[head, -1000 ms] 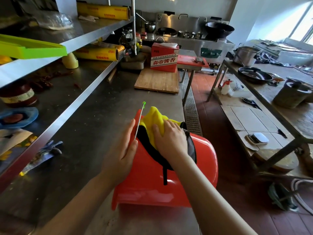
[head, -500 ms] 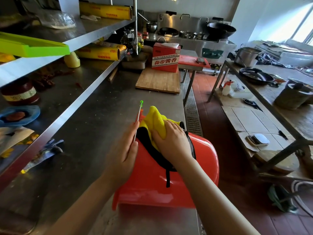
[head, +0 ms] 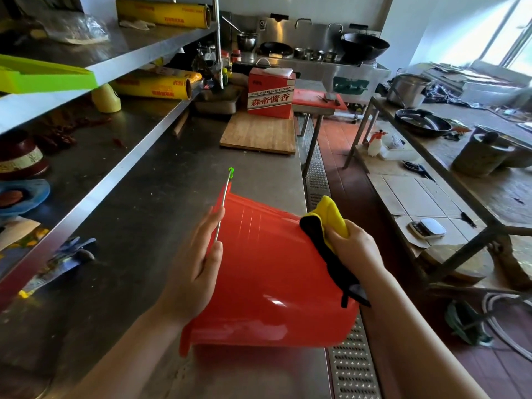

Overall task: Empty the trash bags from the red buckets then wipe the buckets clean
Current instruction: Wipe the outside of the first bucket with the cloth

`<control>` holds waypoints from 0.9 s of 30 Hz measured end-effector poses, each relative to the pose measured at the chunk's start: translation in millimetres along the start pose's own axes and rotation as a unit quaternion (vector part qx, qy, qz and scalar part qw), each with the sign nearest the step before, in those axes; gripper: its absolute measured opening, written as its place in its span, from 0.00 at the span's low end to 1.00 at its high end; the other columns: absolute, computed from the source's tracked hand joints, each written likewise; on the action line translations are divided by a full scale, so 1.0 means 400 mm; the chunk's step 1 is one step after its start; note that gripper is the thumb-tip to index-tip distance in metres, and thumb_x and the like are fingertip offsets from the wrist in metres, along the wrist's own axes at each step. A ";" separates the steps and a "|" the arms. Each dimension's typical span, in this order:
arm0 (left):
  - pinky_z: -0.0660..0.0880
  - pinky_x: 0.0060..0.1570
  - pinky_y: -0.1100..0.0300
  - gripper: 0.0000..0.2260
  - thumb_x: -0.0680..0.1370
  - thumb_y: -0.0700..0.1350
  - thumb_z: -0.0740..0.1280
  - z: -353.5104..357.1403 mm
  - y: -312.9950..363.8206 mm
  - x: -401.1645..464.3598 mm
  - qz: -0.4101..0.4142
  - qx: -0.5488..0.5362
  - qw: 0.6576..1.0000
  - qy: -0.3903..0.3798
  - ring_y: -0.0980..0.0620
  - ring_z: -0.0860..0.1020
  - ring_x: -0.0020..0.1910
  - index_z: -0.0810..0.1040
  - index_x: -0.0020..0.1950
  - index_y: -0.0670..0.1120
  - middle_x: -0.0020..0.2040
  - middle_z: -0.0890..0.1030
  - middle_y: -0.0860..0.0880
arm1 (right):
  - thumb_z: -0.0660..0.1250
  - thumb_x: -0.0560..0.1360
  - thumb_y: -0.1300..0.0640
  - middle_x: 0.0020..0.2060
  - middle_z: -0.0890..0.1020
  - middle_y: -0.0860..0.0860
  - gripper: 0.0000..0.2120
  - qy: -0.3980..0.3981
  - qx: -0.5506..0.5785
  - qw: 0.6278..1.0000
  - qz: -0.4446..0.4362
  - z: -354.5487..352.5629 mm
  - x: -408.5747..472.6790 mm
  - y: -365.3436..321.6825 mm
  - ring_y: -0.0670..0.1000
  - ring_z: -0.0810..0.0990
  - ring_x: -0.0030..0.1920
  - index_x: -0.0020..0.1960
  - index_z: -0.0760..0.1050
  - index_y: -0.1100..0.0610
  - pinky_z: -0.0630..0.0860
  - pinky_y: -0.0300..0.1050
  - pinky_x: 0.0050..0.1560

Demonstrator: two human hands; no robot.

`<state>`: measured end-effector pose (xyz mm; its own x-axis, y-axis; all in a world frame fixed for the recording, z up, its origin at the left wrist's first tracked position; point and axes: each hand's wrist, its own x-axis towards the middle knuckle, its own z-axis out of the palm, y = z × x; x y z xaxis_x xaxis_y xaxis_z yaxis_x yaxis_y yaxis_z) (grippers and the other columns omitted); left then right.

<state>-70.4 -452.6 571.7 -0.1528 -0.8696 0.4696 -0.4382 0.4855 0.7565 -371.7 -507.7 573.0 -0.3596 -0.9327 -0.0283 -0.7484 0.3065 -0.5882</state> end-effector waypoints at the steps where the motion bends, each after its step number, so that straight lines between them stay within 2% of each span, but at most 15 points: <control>1: 0.62 0.74 0.57 0.22 0.83 0.50 0.54 -0.005 0.005 0.004 -0.002 0.006 1.000 -0.002 0.56 0.62 0.77 0.62 0.78 0.51 0.77 0.64 0.54 | 0.61 0.72 0.35 0.41 0.81 0.49 0.19 -0.001 -0.011 1.000 -0.002 -0.001 0.000 -0.001 0.55 0.79 0.44 0.46 0.76 0.50 0.77 0.50 0.46; 4: 0.71 0.66 0.53 0.17 0.80 0.52 0.59 -0.022 0.022 0.033 -0.030 0.037 0.999 0.016 0.56 0.71 0.67 0.68 0.68 0.53 0.66 0.72 0.52 | 0.60 0.70 0.33 0.40 0.81 0.49 0.21 0.003 -0.030 1.000 -0.003 -0.003 -0.008 -0.005 0.56 0.79 0.43 0.45 0.75 0.50 0.76 0.49 0.44; 6: 0.74 0.62 0.52 0.15 0.78 0.50 0.63 -0.028 0.032 0.067 -0.069 0.050 0.996 0.021 0.54 0.73 0.61 0.68 0.64 0.52 0.61 0.71 0.51 | 0.61 0.71 0.33 0.41 0.80 0.48 0.20 0.006 -0.031 1.000 -0.001 -0.004 -0.016 -0.003 0.55 0.79 0.44 0.46 0.75 0.49 0.76 0.49 0.44; 8: 0.71 0.62 0.52 0.18 0.77 0.48 0.65 -0.031 0.043 0.115 -0.127 0.033 0.991 0.009 0.55 0.70 0.62 0.66 0.65 0.52 0.63 0.68 0.50 | 0.62 0.72 0.35 0.41 0.80 0.47 0.18 0.005 -0.031 1.000 -0.004 -0.008 -0.026 0.001 0.55 0.79 0.44 0.47 0.76 0.48 0.75 0.48 0.44; 11: 0.64 0.62 0.56 0.26 0.79 0.44 0.65 -0.033 0.064 0.205 -0.200 0.002 0.979 -0.029 0.58 0.62 0.68 0.60 0.75 0.53 0.75 0.60 0.48 | 0.64 0.73 0.38 0.41 0.80 0.46 0.14 0.009 -0.012 1.000 -0.016 -0.014 -0.041 0.009 0.53 0.78 0.44 0.48 0.76 0.47 0.76 0.49 0.46; 13: 0.62 0.65 0.54 0.29 0.80 0.44 0.63 -0.031 0.064 0.251 -0.238 -0.017 0.970 -0.056 0.54 0.60 0.73 0.56 0.79 0.54 0.79 0.56 0.47 | 0.65 0.73 0.39 0.41 0.80 0.45 0.13 0.013 0.001 1.000 -0.024 -0.015 -0.051 0.015 0.52 0.78 0.44 0.49 0.77 0.47 0.76 0.49 0.46; 15: 0.60 0.72 0.50 0.29 0.81 0.48 0.61 -0.024 0.057 0.266 -0.266 -0.042 0.960 -0.080 0.49 0.60 0.76 0.54 0.80 0.54 0.80 0.56 0.47 | 0.65 0.73 0.39 0.40 0.80 0.45 0.12 0.016 0.020 0.999 -0.028 -0.015 -0.059 0.024 0.52 0.78 0.44 0.48 0.77 0.46 0.76 0.50 0.47; 18: 0.61 0.74 0.45 0.29 0.81 0.53 0.60 -0.013 0.046 0.245 -0.281 -0.106 0.950 -0.088 0.49 0.64 0.75 0.55 0.80 0.53 0.79 0.60 0.48 | 0.64 0.72 0.38 0.40 0.80 0.45 0.13 0.014 0.016 0.999 -0.027 -0.018 -0.067 0.029 0.52 0.79 0.44 0.45 0.76 0.46 0.76 0.50 0.46; 21: 0.60 0.75 0.45 0.27 0.82 0.53 0.57 -0.013 0.038 0.226 -0.274 -0.129 0.949 -0.082 0.51 0.63 0.76 0.55 0.81 0.52 0.79 0.59 0.49 | 0.61 0.74 0.35 0.46 0.80 0.45 0.16 0.020 -0.048 0.998 -0.042 -0.016 -0.072 0.010 0.54 0.78 0.49 0.48 0.76 0.47 0.73 0.48 0.45; 24: 0.59 0.75 0.45 0.27 0.82 0.55 0.57 -0.017 0.034 0.218 -0.271 -0.134 0.950 -0.080 0.52 0.61 0.77 0.54 0.81 0.53 0.80 0.58 0.50 | 0.59 0.76 0.37 0.53 0.80 0.48 0.17 0.025 -0.068 0.995 -0.063 -0.004 -0.079 -0.031 0.56 0.77 0.56 0.51 0.76 0.49 0.71 0.48 0.51; 27: 0.58 0.76 0.46 0.32 0.78 0.60 0.57 -0.016 0.036 0.207 -0.267 -0.134 0.951 -0.076 0.54 0.59 0.77 0.54 0.81 0.54 0.80 0.57 0.52 | 0.59 0.77 0.38 0.55 0.81 0.50 0.17 0.019 -0.075 0.992 -0.099 0.019 -0.081 -0.087 0.56 0.76 0.59 0.53 0.76 0.50 0.71 0.49 0.56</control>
<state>-83.7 -516.9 624.6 -0.1068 -0.9919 -0.0693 -0.2515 -0.0405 0.9670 -329.5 -489.6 588.2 -0.2154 -0.9706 0.1078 -0.8796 0.1449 -0.4530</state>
